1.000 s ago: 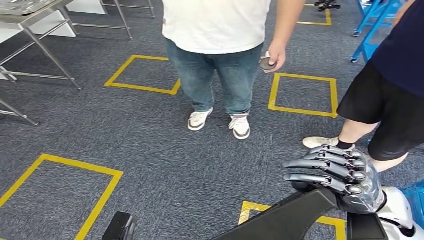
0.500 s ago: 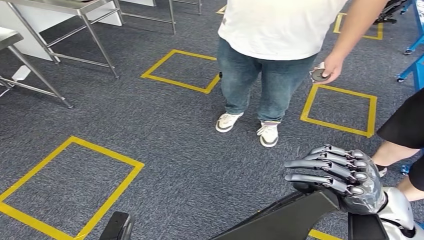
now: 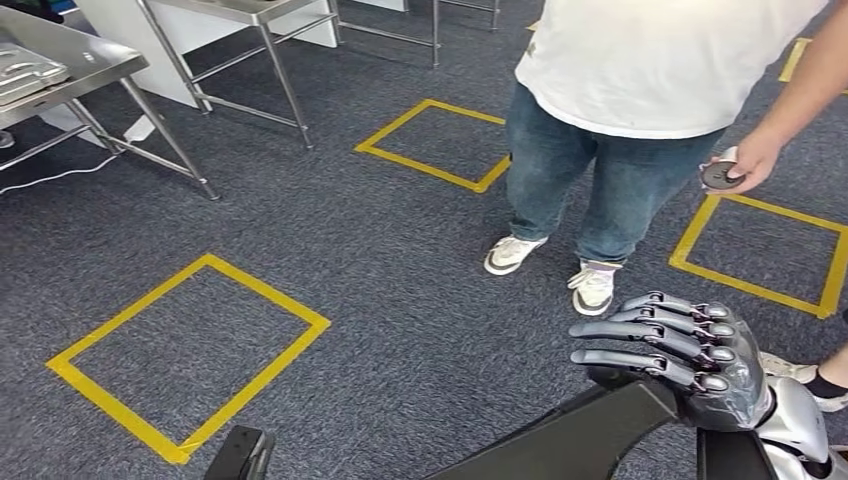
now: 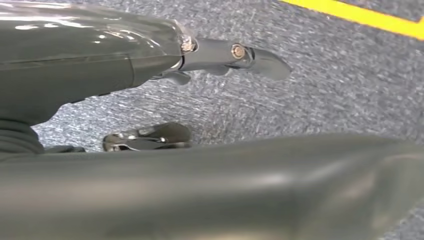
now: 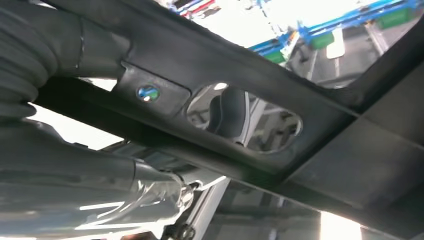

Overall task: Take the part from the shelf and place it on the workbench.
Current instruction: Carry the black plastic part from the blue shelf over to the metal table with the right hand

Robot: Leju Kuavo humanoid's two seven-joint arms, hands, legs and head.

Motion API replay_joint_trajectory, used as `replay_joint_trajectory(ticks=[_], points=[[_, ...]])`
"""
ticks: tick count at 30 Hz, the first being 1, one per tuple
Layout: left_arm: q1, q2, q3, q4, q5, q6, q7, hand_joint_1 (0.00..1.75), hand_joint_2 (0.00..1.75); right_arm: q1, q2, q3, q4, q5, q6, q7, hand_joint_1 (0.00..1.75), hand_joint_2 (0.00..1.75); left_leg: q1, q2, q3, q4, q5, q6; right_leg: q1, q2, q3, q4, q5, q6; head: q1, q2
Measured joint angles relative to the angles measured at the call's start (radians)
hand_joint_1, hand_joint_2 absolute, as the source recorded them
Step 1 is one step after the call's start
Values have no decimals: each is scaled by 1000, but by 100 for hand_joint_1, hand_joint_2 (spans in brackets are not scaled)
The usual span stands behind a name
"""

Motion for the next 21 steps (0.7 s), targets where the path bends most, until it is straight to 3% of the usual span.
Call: replay_joint_trajectory(ticks=[2,3,5,7,9,11,13,14,15,17,18,19,21], points=[[1,0,0,0,0,-3,0,0,0,0,1,0,0,0,0,0,175,175,5,11,-59,102,-27,-5,1,-27,4,0,-6,-1,0,0],[3,0,0,0,0,-5,0,0,0,0,1,0,0,0,0,0,175,175,6,13,-65,106,-14,-5,2,-40,8,0,-10,0,0,0],[6,0,0,0,0,-8,0,0,0,0,1,0,0,0,1,0,175,175,4,28,-21,5,55,3,3,-63,21,0,-20,3,0,0],[4,0,0,0,0,-10,0,0,0,-1,2,0,0,0,2,0,175,175,-8,69,36,-110,102,17,5,-84,33,-1,-29,8,0,0],[1,1,0,0,0,-10,0,0,0,-3,3,1,0,0,3,0,175,175,-20,90,53,-147,101,28,6,-103,39,-3,-35,17,0,0],[3,1,0,0,-1,-10,1,0,0,-6,5,1,0,0,6,1,175,175,-21,71,58,-159,102,36,5,-114,49,-8,-41,28,0,0],[3,3,0,0,-3,-10,1,0,0,-9,6,1,0,1,8,1,175,175,-13,50,72,-175,106,45,3,-70,45,20,-63,34,0,0],[1,3,0,0,-5,-10,1,0,0,-10,6,2,1,2,8,1,175,175,-9,39,78,-180,107,49,2,-37,23,64,-86,34,1,0],[-1,4,0,0,-7,-10,2,0,0,-9,6,2,1,2,8,1,175,175,-9,28,80,-181,107,52,2,-11,-10,126,-112,34,1,0],[0,4,0,0,-9,-10,3,0,0,-7,7,3,2,3,8,2,175,175,-9,3,83,-181,104,55,3,3,-81,239,-143,36,2,0],[1,4,0,0,-9,-10,4,0,0,-6,7,3,2,3,7,2,175,175,-9,-10,85,-180,102,55,3,5,-99,254,-131,38,2,0],[3,4,0,0,-9,-9,5,0,0,-6,7,3,2,3,7,2,175,175,-8,-24,88,-179,100,53,3,7,-97,231,-101,41,2,0],[4,5,0,0,-10,-8,7,0,0,-6,7,3,3,3,6,2,175,175,-5,-52,95,-175,92,45,0,36,-54,109,-19,46,2,0]])
